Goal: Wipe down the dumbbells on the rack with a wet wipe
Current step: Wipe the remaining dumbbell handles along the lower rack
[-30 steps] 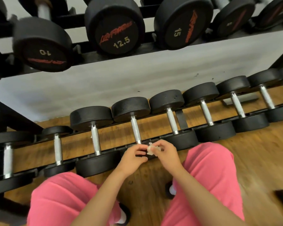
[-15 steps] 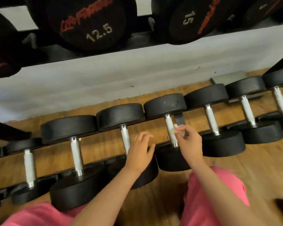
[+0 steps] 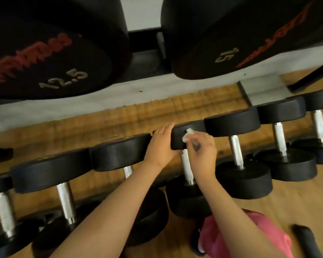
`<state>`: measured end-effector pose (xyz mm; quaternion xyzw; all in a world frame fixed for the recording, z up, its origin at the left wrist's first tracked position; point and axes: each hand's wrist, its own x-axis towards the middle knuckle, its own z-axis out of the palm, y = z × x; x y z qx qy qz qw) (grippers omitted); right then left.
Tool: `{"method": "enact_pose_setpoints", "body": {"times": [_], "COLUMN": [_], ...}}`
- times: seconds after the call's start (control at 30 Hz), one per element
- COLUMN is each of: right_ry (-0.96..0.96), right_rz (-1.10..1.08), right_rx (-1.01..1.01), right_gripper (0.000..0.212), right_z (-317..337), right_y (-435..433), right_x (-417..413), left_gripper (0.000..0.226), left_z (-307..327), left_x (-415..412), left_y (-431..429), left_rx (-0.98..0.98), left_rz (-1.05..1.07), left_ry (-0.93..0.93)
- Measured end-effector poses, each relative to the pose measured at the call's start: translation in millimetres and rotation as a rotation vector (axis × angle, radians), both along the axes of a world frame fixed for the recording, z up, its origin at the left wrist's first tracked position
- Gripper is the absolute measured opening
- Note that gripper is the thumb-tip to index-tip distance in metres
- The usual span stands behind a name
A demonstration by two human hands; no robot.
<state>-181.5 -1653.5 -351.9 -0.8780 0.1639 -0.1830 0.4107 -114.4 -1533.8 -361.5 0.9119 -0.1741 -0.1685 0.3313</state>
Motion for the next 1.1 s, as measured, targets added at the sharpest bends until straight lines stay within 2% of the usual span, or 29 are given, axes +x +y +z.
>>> {"method": "enact_pose_setpoints", "body": {"times": [0.1,0.27,0.43,0.63,0.8,0.93,1.1], "right_ry": [0.028,0.069,-0.006,-0.026,-0.063,-0.058,0.087], "right_rz": [0.145,0.092,0.467,0.357,0.449,0.408,0.313], "right_rx": [-0.137,-0.085,-0.332,-0.284,-0.293,-0.304,-0.242], "right_gripper": [0.011,0.011,0.009,0.01,0.01,0.013,0.012], "right_z": [-5,2,-2,-3,-10,-12,-12], "right_y": [-19,-37,-26,-38,-16,-47,-86], "right_x": [-6,22,30,31,40,19,-2], "left_gripper": [0.091,0.091,0.09,0.081,0.071,0.078,0.092], "left_z": [-1,-3,-7,-9,-11,-8,-6], "left_x": [6,3,-2,-5,-5,-5,-8], "left_y": [7,6,3,1,0,2,1], "left_rx": [-0.01,-0.033,-0.112,-0.121,-0.169,-0.144,-0.089], "left_rz": [-0.056,-0.013,0.084,0.096,0.087,0.077,0.084], "left_ry": [0.021,0.003,0.036,-0.01,-0.045,-0.032,-0.019]}}
